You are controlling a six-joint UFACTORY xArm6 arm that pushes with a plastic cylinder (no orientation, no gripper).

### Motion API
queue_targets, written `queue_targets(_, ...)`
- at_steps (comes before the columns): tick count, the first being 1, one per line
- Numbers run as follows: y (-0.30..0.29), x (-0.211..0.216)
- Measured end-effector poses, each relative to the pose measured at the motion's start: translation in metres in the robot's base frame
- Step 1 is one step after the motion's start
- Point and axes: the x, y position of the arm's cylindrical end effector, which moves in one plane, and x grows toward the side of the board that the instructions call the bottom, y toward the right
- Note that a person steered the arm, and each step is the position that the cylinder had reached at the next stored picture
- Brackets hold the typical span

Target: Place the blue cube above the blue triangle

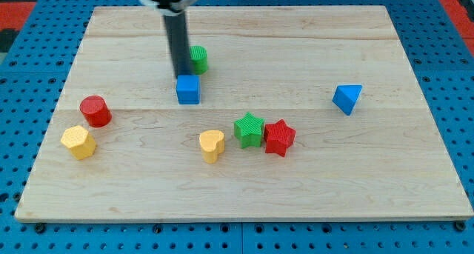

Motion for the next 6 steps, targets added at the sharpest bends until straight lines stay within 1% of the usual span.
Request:
queue_targets(1, -0.04, 0.01)
queue_targets(2, 0.018, 0.036)
queue_targets(3, 0.162, 0.05)
queue_targets(4, 0.211, 0.05)
queue_targets(5, 0.198, 0.036)
queue_targets(6, 0.221, 0.014)
